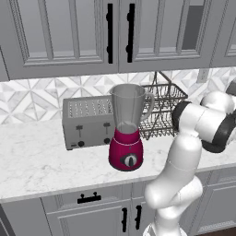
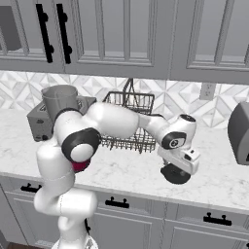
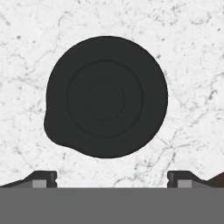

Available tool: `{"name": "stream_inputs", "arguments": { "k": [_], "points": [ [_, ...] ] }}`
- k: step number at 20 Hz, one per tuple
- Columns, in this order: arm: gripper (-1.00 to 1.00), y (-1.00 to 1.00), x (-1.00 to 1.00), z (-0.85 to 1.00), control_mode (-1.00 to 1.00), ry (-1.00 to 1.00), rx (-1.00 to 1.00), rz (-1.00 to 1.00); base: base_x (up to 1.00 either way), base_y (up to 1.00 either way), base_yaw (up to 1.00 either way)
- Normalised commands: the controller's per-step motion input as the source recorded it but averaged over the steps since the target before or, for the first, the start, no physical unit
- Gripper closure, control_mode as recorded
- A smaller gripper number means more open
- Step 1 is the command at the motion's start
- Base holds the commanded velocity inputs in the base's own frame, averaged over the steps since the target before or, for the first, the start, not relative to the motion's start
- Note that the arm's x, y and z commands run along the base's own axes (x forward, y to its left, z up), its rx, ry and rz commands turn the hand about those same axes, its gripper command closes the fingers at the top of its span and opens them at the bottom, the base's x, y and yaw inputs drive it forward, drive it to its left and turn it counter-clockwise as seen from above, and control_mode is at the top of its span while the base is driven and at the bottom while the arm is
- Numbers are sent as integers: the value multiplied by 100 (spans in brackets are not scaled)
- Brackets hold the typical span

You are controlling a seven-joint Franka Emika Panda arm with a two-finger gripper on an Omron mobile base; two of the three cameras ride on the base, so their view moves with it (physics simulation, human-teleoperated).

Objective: Close the lid blender by securely placing the lid on top.

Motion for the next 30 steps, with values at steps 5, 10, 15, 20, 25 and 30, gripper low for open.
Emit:
{"name": "stream_inputs", "arguments": {
  "k": [5, 10, 15, 20, 25, 30],
  "points": [
    [-100, 0, 5, -7, -100, 1, 0, 0, 0, 0, 0],
    [-100, 0, 12, -16, -100, 0, 0, 0, 0, 0, 0],
    [-100, 0, 19, -26, -100, 0, 0, 0, 0, 0, 0],
    [-100, 0, 14, -28, -100, 1, 0, 0, 0, 0, 0],
    [-100, 0, 8, -28, -100, 2, 0, 0, 0, 0, 0],
    [-100, -1, 8, -21, -100, 1, 0, 0, 0, 0, 0]
  ]
}}
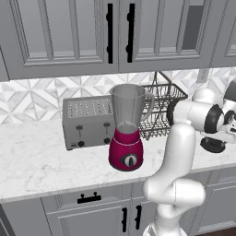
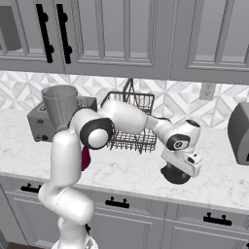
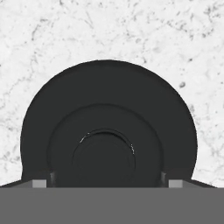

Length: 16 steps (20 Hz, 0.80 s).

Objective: Close the lid blender by securely placing the lid on top.

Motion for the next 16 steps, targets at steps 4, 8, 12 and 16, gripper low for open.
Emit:
{"name": "stream_inputs", "arguments": {
  "k": [4, 8, 12, 16],
  "points": [
    [-100, -8, 9, -5, -100, 0, 0, 0, 0, 0, 0],
    [-100, 0, 13, 0, -100, 0, 0, 0, 0, 0, 0],
    [-100, 0, 16, -1, -100, 0, 0, 0, 0, 0, 0],
    [100, 0, 7, -13, -100, 2, -4, 0, 0, 0, 0]
  ]
}}
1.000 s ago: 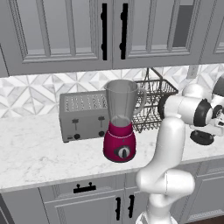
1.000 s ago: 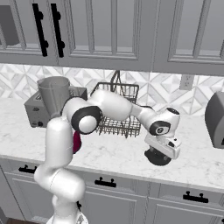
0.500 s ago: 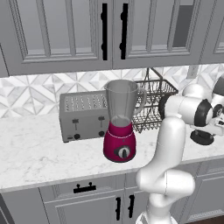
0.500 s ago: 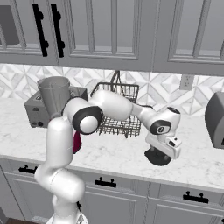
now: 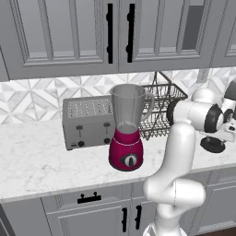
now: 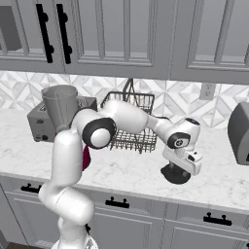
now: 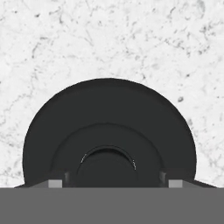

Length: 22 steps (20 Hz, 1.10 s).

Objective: Close the lid blender by securely placing the lid on top.

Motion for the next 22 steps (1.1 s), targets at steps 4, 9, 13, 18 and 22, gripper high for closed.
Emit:
{"name": "stream_inputs", "arguments": {
  "k": [4, 9, 13, 18, 22],
  "points": [
    [100, 0, 0, -1, -100, 0, 0, 0, 0, 0, 0],
    [100, 0, 0, 0, -100, 0, 0, 0, 0, 0, 0],
    [100, 0, -14, 3, -100, -3, 0, 0, 0, 0, 0],
    [100, 0, -61, 50, -100, -38, 0, 0, 0, 0, 0],
    [100, 0, -64, 89, -100, -61, 0, 0, 0, 0, 0]
  ]
}}
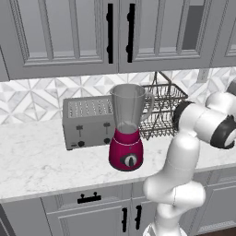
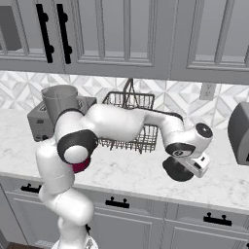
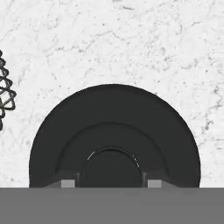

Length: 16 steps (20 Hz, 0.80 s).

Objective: Close the lid blender by securely placing the lid on top.

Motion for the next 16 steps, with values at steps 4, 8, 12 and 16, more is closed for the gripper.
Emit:
{"name": "stream_inputs", "arguments": {
  "k": [4, 8, 12, 16],
  "points": [
    [100, 14, -56, 100, -100, -66, 0, -3, 0, 0, 0],
    [100, 39, -28, 100, -100, -55, 0, -6, 0, 0, 0],
    [100, 57, -1, 100, -100, -38, -1, -3, 0, 0, 0],
    [100, 80, 1, 100, -100, -17, 0, -2, 0, 0, 0]
  ]
}}
